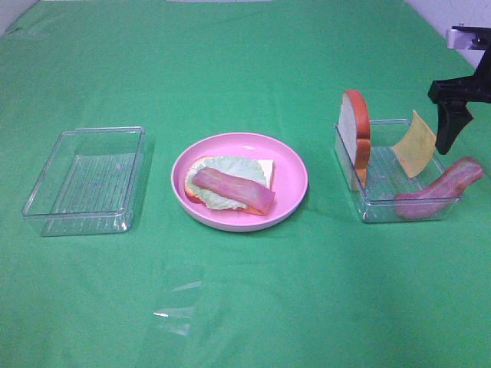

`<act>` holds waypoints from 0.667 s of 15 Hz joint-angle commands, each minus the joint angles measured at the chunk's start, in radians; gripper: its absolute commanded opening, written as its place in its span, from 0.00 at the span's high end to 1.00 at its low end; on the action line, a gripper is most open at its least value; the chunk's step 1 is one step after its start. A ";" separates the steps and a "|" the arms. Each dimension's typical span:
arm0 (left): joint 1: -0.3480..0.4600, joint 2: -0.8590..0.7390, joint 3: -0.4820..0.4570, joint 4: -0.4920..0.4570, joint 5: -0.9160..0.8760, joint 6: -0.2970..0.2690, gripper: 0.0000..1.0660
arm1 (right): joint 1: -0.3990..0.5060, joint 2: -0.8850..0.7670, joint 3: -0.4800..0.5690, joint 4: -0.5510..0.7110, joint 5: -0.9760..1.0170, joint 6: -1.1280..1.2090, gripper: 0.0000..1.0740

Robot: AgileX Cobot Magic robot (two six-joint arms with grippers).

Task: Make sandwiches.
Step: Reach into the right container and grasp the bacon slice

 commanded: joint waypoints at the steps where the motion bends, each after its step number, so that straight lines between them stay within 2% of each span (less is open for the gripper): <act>1: 0.003 -0.014 0.002 0.000 -0.005 0.002 0.06 | -0.057 0.026 -0.003 0.057 -0.021 -0.038 0.21; 4: 0.003 -0.014 0.002 0.000 -0.005 0.002 0.06 | -0.127 0.054 -0.003 0.154 -0.058 -0.099 0.21; 10: 0.003 -0.014 0.002 0.000 -0.005 0.002 0.06 | -0.123 0.133 -0.003 0.200 -0.076 -0.125 0.21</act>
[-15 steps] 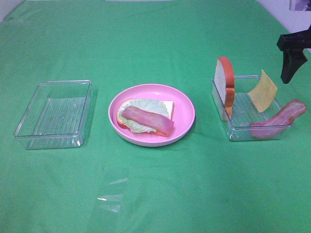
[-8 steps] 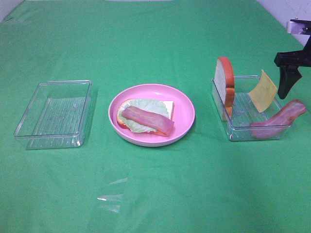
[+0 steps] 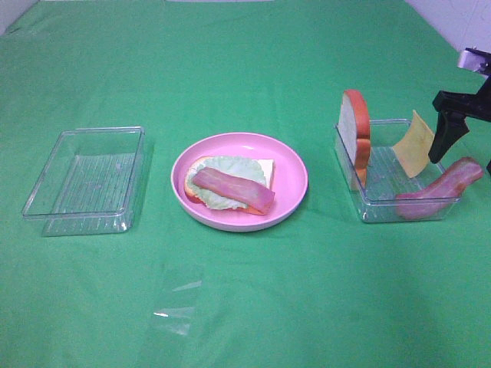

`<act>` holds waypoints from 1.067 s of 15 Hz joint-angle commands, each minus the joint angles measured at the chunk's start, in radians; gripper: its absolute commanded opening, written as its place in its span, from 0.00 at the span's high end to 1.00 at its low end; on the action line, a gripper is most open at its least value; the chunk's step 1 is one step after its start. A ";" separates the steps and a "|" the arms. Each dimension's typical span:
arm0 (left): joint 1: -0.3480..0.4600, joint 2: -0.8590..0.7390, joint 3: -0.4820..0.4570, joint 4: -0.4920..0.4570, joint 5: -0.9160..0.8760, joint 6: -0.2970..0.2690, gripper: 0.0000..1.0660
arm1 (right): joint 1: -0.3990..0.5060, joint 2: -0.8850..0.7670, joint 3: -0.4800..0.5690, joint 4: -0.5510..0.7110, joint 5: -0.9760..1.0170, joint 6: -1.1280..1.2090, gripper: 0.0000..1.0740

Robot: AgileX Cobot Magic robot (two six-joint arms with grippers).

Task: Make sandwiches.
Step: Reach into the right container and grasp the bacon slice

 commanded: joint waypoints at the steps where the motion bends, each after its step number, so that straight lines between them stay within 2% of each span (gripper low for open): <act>1: 0.003 -0.014 0.002 0.000 -0.005 0.002 0.06 | -0.001 0.021 -0.001 0.005 -0.020 -0.029 0.21; 6: 0.003 -0.014 0.002 0.000 -0.005 0.002 0.06 | -0.001 0.060 -0.001 0.010 -0.021 -0.033 0.24; 7: 0.003 -0.014 0.002 0.000 -0.005 0.002 0.06 | -0.001 0.060 -0.001 0.010 -0.021 -0.031 0.30; 11: 0.003 -0.014 0.002 0.000 -0.005 0.002 0.06 | -0.001 0.060 -0.001 0.009 -0.036 -0.030 0.41; 13: 0.003 -0.014 0.002 0.000 -0.005 0.002 0.06 | -0.001 0.060 -0.001 0.008 -0.041 -0.011 0.51; 16: 0.003 -0.014 0.002 0.000 -0.005 0.002 0.06 | -0.001 0.060 -0.001 -0.017 -0.048 0.039 0.77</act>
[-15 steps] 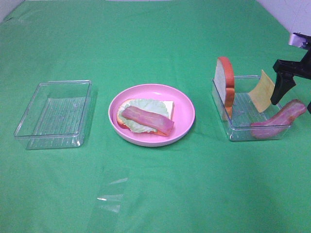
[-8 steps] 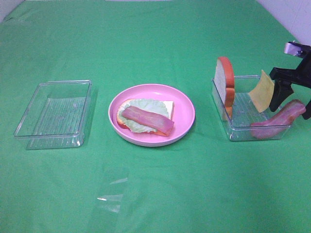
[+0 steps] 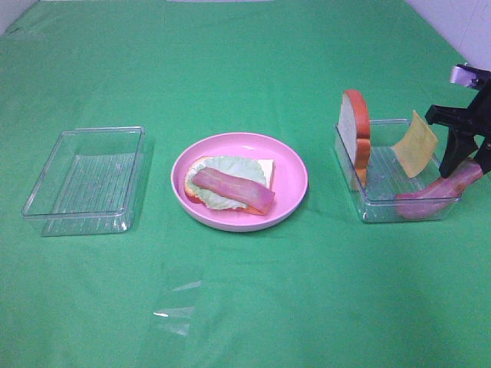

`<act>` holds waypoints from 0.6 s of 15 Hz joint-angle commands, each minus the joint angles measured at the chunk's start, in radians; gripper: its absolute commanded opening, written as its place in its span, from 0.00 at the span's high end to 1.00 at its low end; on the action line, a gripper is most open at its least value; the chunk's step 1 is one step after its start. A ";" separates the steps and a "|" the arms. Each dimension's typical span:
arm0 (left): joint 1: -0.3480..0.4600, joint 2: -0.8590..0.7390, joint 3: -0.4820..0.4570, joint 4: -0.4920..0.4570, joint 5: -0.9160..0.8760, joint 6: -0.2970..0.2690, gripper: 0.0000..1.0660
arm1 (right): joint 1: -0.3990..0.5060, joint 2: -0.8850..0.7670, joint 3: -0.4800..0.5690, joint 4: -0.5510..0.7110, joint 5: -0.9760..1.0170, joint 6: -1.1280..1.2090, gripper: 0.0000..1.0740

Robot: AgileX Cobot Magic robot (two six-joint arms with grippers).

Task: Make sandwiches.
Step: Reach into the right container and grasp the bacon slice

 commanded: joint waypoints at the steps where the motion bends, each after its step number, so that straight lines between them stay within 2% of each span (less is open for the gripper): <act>1: 0.003 -0.014 0.002 0.000 -0.005 0.002 0.06 | -0.001 0.002 -0.001 -0.025 -0.004 0.032 0.84; 3: 0.003 -0.014 0.002 0.000 -0.005 0.002 0.06 | -0.001 0.002 -0.001 -0.023 0.007 0.034 0.95; 4: 0.003 -0.014 0.002 0.000 -0.005 0.002 0.06 | -0.001 0.002 -0.001 -0.018 0.008 0.035 0.97; 9: 0.003 -0.014 0.002 0.000 -0.005 0.002 0.06 | -0.001 -0.038 -0.001 0.018 0.020 0.035 1.00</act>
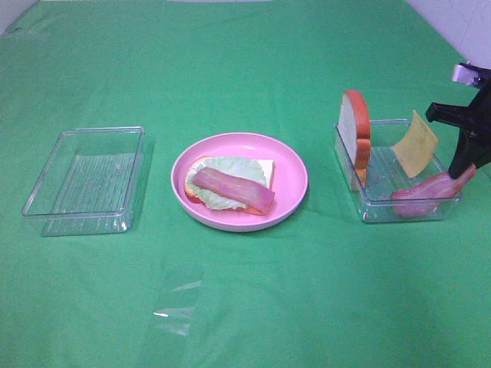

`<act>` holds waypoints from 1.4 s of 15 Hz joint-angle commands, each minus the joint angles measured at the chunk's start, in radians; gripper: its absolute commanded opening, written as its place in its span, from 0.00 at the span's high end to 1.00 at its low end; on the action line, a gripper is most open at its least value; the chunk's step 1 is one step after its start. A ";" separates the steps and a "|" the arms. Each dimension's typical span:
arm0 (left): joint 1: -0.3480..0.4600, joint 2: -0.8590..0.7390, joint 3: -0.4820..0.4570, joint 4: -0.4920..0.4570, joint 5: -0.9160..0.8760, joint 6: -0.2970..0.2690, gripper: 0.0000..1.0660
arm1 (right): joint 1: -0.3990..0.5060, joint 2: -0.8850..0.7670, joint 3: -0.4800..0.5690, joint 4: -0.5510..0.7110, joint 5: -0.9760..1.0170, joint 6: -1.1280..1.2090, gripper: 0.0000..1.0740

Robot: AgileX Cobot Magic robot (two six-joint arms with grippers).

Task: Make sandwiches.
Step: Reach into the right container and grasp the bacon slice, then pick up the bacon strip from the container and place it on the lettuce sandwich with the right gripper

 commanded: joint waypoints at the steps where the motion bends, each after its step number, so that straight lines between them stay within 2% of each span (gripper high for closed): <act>1: 0.003 -0.014 0.002 0.000 -0.005 0.002 0.06 | -0.001 -0.042 -0.001 0.024 0.026 0.007 1.00; 11: 0.003 -0.014 0.002 0.000 -0.005 0.002 0.06 | 0.000 -0.302 -0.009 0.093 0.068 0.001 1.00; 13: 0.003 -0.014 0.002 0.000 -0.005 0.002 0.06 | 0.000 -0.357 -0.009 0.130 0.067 -0.003 1.00; 16: 0.003 -0.014 0.002 0.000 -0.005 0.002 0.06 | 0.004 -0.401 -0.009 0.262 0.066 -0.062 1.00; 17: 0.003 -0.014 0.002 0.000 -0.005 0.002 0.06 | 0.079 -0.404 -0.014 0.276 0.066 -0.075 1.00; 18: 0.003 -0.014 0.002 0.000 -0.005 0.002 0.06 | 0.097 -0.404 -0.014 0.276 0.064 -0.075 1.00; 19: 0.003 -0.014 0.002 0.000 -0.005 0.002 0.06 | 0.204 -0.404 -0.021 0.278 0.045 -0.075 1.00; 20: 0.003 -0.014 0.002 0.000 -0.005 0.002 0.06 | 0.236 -0.404 -0.021 0.280 0.033 -0.075 1.00; 21: 0.003 -0.014 0.002 0.000 -0.005 0.002 0.06 | 0.328 -0.400 -0.021 0.283 -0.006 -0.073 1.00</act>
